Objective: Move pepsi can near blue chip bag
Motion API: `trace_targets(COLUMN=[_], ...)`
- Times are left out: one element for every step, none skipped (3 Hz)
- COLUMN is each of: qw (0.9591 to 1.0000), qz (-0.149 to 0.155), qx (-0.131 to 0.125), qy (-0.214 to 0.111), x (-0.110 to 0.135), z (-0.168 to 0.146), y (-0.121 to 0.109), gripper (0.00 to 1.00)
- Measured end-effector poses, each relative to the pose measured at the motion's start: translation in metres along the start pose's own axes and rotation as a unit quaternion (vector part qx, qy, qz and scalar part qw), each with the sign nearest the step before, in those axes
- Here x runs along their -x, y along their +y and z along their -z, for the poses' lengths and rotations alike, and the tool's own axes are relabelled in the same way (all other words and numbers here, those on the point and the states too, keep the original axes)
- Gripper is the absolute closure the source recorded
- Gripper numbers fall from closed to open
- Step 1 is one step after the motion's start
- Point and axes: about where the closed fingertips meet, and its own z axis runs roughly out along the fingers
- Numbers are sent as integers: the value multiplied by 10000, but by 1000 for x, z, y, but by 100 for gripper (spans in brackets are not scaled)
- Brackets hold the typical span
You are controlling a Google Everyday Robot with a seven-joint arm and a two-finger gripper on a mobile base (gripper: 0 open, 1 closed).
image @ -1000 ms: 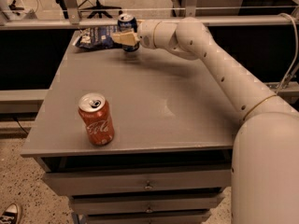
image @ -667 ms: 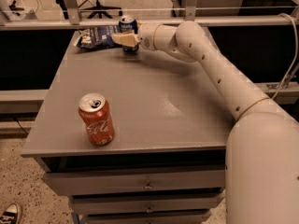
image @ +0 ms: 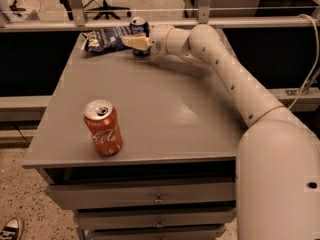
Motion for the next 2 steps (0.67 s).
trace_targets(qw=[10000, 9999], qz=[-10, -21], qx=[-8, 56], qy=[31, 114], x=[-1, 1], z=[1, 6], y=[-4, -3], gripper=[0, 0])
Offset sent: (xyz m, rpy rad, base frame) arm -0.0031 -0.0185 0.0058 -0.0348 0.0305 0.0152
